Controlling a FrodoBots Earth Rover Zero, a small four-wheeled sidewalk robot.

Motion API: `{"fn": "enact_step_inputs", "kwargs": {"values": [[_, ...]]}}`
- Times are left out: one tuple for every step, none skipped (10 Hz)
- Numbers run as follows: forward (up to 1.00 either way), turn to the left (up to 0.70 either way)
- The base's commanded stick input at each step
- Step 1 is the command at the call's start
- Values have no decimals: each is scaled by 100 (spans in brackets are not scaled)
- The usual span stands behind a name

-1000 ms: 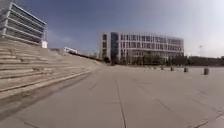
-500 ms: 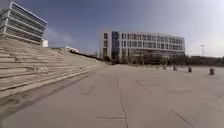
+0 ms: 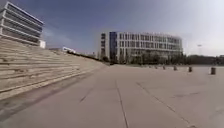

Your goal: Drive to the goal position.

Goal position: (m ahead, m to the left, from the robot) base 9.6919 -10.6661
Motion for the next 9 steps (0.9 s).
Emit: {"fn": "enact_step_inputs", "kwargs": {"values": [[70, 0], [70, 0], [70, 0], [70, 7], [70, 22], [70, 32], [70, 35], [70, 35], [70, 35]]}}
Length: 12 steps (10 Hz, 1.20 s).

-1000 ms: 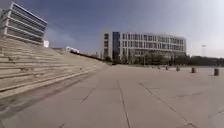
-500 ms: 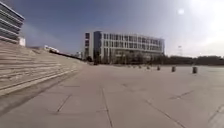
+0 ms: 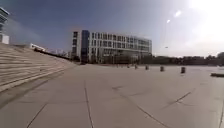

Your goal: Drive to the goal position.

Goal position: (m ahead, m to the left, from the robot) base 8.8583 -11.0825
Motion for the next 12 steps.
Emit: {"fn": "enact_step_inputs", "kwargs": {"values": [[70, 35], [70, 35], [70, 35], [70, 35], [70, 35], [70, 35], [70, 35], [70, 7], [70, 0], [70, 0], [70, -11], [70, -29]]}}
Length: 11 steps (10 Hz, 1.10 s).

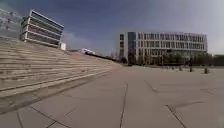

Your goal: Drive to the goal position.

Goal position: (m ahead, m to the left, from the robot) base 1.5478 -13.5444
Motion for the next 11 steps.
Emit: {"fn": "enact_step_inputs", "kwargs": {"values": [[70, -35], [70, -35], [70, -11], [70, 0], [70, 0], [70, 0], [70, 0], [70, 0], [70, -30], [70, -35], [70, -35]]}}
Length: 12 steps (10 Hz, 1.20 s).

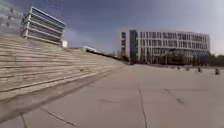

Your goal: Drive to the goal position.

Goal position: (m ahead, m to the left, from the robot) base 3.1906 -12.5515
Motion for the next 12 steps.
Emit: {"fn": "enact_step_inputs", "kwargs": {"values": [[70, -35], [70, -20], [70, -5], [70, 0], [70, 0], [70, -22], [70, -35], [70, -30], [70, -23], [70, -4], [70, 0], [70, 0]]}}
